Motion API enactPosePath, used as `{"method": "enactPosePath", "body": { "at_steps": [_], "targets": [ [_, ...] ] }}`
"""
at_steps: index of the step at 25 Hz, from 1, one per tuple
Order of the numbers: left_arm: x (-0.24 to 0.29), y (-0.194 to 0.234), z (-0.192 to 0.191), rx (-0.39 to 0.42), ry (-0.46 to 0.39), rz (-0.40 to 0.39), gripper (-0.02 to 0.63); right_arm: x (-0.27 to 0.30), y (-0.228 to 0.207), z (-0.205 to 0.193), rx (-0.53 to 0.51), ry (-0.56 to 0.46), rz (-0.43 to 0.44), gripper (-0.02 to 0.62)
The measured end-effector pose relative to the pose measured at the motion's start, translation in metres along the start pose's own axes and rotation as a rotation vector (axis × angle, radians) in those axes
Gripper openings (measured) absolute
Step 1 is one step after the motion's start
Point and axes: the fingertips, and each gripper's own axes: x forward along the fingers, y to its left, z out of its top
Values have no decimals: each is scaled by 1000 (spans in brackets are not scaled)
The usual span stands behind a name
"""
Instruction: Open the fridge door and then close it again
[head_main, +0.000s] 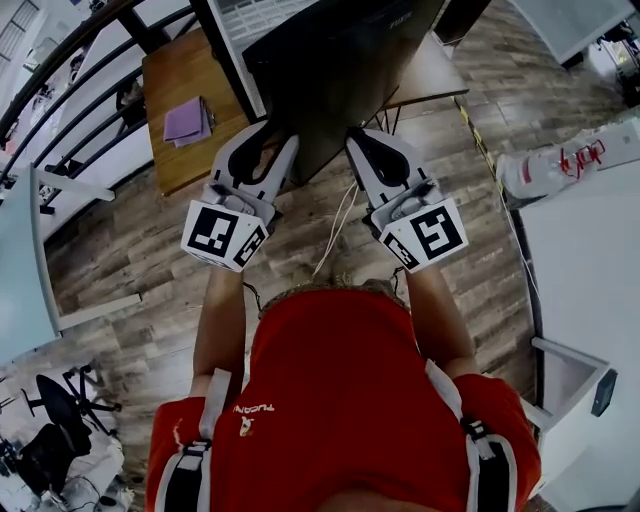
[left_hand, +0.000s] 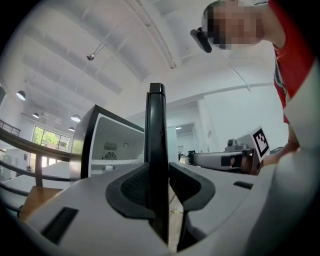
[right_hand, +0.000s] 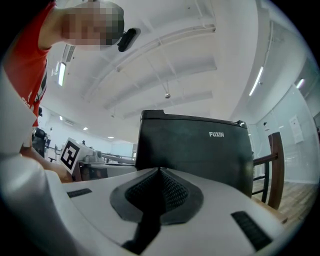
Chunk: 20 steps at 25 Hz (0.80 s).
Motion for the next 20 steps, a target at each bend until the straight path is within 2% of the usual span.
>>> {"method": "enactPosePath", "body": {
  "at_steps": [9,12,20],
  "targets": [
    [-1,-60,1,-10,-21,-133,114,-41,7,8,12,-3,-80,39],
    [1,-81,1,-22,-23,-162,110,-59,8,12,15,-8,-93,91],
    [13,-149,2,-9,-33,-201,94,-113,-2,23,41,-32,-84,172]
  ]
}}
